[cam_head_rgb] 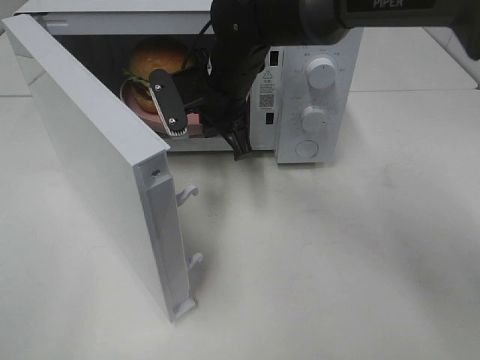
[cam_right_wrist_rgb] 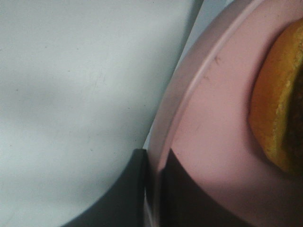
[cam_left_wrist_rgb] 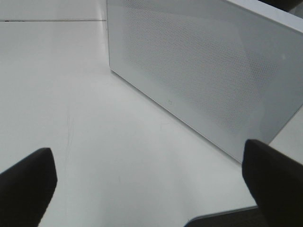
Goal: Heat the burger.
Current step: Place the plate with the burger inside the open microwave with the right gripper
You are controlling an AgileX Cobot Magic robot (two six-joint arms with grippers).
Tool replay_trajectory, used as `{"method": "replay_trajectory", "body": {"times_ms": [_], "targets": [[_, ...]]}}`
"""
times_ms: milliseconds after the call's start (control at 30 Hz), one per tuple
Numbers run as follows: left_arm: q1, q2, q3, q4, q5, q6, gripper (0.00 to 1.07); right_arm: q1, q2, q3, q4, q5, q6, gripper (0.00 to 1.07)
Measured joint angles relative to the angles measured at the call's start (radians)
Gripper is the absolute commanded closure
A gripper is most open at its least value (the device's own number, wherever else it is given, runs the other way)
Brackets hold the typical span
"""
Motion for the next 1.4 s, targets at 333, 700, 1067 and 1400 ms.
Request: {"method": "replay_trajectory", "body": {"times_ms": [333,700,1067,1400], "targets": [[0.000,0.000,0.000,0.000,0.000,0.000,0.07,-0.001,0.103,-0.147,-0.003,0.026,0.046,1.07],[0.000,0.000,0.000,0.000,0.000,0.000,0.07,-0.001,0.191,-0.255,-0.013,0.043,0.050,1.00],[0.000,0.000,0.000,0.000,0.000,0.000,0.07,-0.001,0.201,-0.277,-0.029,-0.034,0.120,0.65],[0.000,0.000,0.000,0.000,0.000,0.000,0.07,-0.001,0.201,-0.280,-0.029,-0.030,0.144,0.64]]}}
